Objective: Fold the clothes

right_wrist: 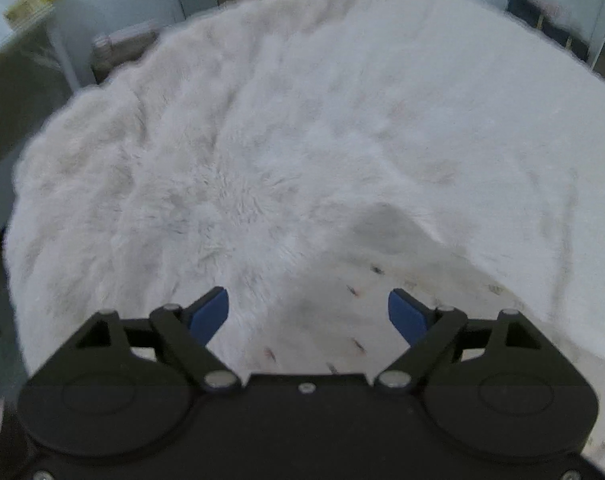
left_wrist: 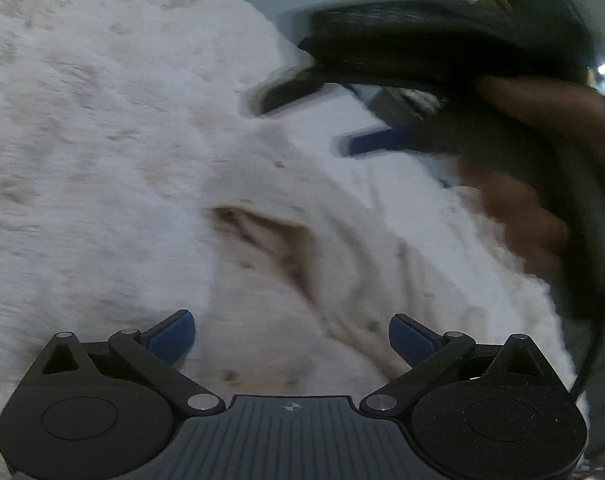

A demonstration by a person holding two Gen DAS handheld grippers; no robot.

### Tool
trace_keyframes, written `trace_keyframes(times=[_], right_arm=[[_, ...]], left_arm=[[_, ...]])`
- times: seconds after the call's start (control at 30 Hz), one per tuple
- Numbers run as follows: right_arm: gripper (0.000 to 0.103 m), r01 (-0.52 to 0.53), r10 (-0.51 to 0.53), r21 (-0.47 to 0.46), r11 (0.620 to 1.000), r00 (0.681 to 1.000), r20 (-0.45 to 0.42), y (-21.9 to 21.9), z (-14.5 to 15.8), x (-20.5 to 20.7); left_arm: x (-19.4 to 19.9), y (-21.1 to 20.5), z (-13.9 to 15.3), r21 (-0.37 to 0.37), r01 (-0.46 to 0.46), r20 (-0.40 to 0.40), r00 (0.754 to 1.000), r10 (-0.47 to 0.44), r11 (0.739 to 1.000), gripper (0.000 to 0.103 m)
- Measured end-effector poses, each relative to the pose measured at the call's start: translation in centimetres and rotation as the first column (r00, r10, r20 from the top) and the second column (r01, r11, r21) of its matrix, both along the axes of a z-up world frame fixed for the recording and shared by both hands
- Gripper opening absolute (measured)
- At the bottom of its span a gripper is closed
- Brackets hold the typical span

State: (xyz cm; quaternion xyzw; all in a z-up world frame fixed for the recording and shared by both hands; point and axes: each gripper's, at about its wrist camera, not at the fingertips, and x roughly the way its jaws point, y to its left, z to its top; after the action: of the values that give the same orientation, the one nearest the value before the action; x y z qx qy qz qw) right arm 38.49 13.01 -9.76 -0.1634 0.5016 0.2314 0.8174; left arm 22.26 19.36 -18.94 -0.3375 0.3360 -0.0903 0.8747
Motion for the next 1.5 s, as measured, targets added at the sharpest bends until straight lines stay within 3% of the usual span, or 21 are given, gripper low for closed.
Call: trace_keyframes(times=[0.07,0.17,0.2,0.3,0.37,0.43,0.57,0.63,0.7,0.83,0.9,1.1,1.27,1.33,1.4,1.47,1.5], right_arm=[[0.08,0.004,-0.007,-0.129,0.992,1.0,-0.027,2.2,-2.5,1.4],[0.07,0.048,-0.071,-0.241,0.969,0.994,-0.087,2.3,-5.4,2.8],[0.069,0.06,-0.092,-0.262,0.963,0.989,-0.112,1.8,-6.2,3.3],[0.047,0.094,-0.13,-0.239,0.966,0.981,-0.141,0.7,-6.2,3.6],[0.025,0.082,-0.117,-0.226,0.971,0.982,-0.146,0.1,-5.4,3.1],[0.01,0.065,-0.097,-0.218,0.974,0.986,-0.137,-0.4,-4.4,2.4],[0.007,0.057,-0.076,-0.182,0.982,0.992,-0.1,-2.6,-2.1,1.0],[0.007,0.07,-0.082,-0.124,0.99,0.992,-0.093,-4.1,-1.0,0.5],[0.007,0.088,-0.093,-0.054,0.995,0.992,-0.09,-5.9,0.1,0.0],[0.007,0.128,-0.117,0.135,0.983,0.99,-0.082,-10.2,2.9,-1.0],[0.007,0.152,-0.136,0.246,0.957,0.987,-0.08,-13.9,4.6,-1.7],[0.007,0.163,-0.144,0.412,0.896,0.987,-0.078,-21.8,8.3,-2.2],[0.007,0.206,-0.184,0.549,0.81,0.978,-0.095,-34.5,11.9,-3.1],[0.007,0.224,-0.204,0.575,0.787,0.974,-0.101,-37.7,12.2,-2.5],[0.007,0.287,-0.255,0.615,0.735,0.956,-0.142,-44.8,11.5,-3.0],[0.007,0.326,-0.285,0.625,0.709,0.943,-0.169,-47.9,9.7,-3.0],[0.007,0.362,-0.312,0.63,0.687,0.93,-0.193,-50.9,8.2,-3.2]], left_arm=[[0.4,0.5,-0.6,-0.036,-0.011,-0.011,1.0,0.01,0.999,0.103],[0.7,1.0,-1.6,-0.081,-0.007,-0.013,1.0,0.006,0.997,0.102],[0.8,1.1,-1.8,-0.095,-0.006,-0.009,1.0,0.005,0.995,0.102],[1.0,0.8,-1.8,-0.102,-0.012,0.013,1.0,0.014,0.995,0.101],[1.0,0.4,-1.6,-0.092,0.012,0.032,0.999,-0.009,0.996,0.092],[0.9,-0.5,-0.9,-0.041,0.025,0.046,0.999,-0.023,0.999,0.082],[0.7,-2.0,0.3,0.01,0.057,0.074,0.996,-0.057,0.998,0.053],[0.4,-2.7,0.8,0.031,0.067,0.085,0.994,-0.07,0.997,0.023],[0.1,-3.2,1.3,0.058,0.07,0.098,0.992,-0.075,0.996,0.012],[-0.9,-4.7,3.3,0.113,0.064,0.17,0.982,-0.082,0.992,0.009],[-1.5,-5.6,4.8,0.137,0.064,0.206,0.974,-0.092,0.989,0.008],[-1.9,-10.7,10.0,0.177,0.134,0.288,0.94,-0.181,0.975,0.009],[-0.2,-17.9,14.2,0.175,0.236,0.366,0.886,-0.286,0.956,0.009],[0.8,-23.0,15.4,0.198,0.301,0.386,0.851,-0.356,0.933,0.009],[1.7,-27.2,15.7,0.219,0.351,0.387,0.825,-0.411,0.91,0.009],[2.1,-30.2,15.1,0.235,0.382,0.371,0.815,-0.446,0.894,0.027],[2.3,-32.3,14.4,0.244,0.402,0.35,0.812,-0.467,0.883,0.048]])
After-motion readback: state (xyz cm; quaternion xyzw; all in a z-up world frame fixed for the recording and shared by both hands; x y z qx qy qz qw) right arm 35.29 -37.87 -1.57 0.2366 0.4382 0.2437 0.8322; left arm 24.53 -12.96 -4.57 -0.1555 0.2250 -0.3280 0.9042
